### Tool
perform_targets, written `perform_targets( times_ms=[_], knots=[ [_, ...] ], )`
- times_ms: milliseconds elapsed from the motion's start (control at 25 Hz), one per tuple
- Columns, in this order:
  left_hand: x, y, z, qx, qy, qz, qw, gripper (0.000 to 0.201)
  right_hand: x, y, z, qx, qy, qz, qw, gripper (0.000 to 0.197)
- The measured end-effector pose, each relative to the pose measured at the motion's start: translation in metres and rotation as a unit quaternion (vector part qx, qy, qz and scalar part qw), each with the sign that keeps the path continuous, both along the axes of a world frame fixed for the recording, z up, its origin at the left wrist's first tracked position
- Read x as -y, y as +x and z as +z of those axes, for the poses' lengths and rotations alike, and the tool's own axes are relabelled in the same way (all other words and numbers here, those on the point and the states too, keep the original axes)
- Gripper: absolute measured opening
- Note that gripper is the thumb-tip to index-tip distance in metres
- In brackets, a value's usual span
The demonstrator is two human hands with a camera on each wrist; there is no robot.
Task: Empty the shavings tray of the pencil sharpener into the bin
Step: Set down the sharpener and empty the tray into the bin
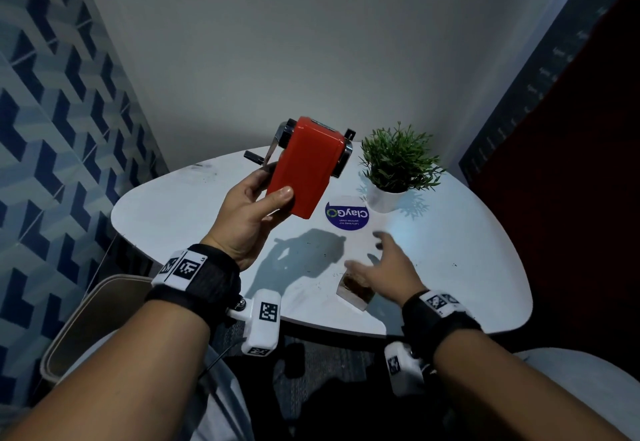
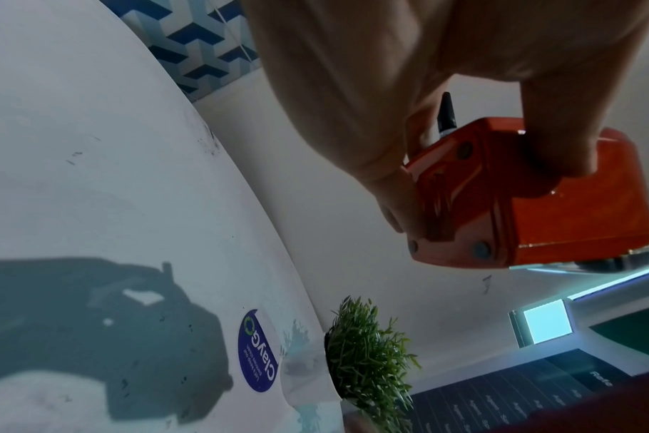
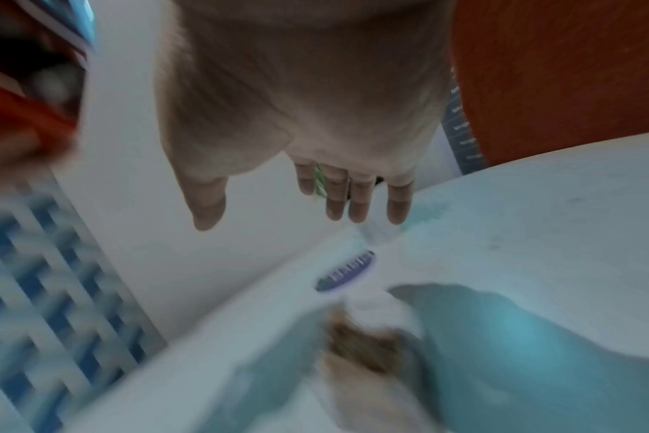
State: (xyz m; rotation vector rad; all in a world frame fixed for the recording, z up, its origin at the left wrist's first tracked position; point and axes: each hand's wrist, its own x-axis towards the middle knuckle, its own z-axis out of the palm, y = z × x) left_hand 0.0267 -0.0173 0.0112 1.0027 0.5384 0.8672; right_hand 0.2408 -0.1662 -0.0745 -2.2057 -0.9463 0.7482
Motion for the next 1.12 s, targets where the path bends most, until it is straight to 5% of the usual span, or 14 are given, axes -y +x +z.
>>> perform_targets(
  times_ms=[160,280,600,760,920,1120],
  knots=[
    [0.005,0.006,-0.001,-0.010,0.006,-0.022,1.000,0.064,-0.021,-0.007,0.089,-0.159,0.223,0.035,0.961,0.080],
    [0.013,0.010,-0.001,-0.022,0.016,-0.050,0.998,0.065,-0.024,-0.011,0.127,-0.242,0.302,0.072,0.919,0.072],
    [0.020,0.018,-0.007,-0.068,0.026,-0.081,0.994,0.065,-0.029,-0.002,0.114,-0.232,0.320,0.046,0.917,0.051],
    [0.012,0.020,-0.013,-0.172,0.066,-0.088,0.979,0.068,-0.039,0.007,0.112,-0.198,0.299,0.019,0.933,0.053],
    [0.007,0.009,-0.019,-0.366,0.168,-0.113,0.908,0.057,-0.053,0.027,0.105,-0.159,0.264,-0.022,0.951,0.062],
    [0.012,-0.005,-0.021,-0.522,0.270,-0.265,0.765,0.055,-0.086,0.056,0.070,-0.098,0.192,-0.106,0.971,0.070]
  ],
)
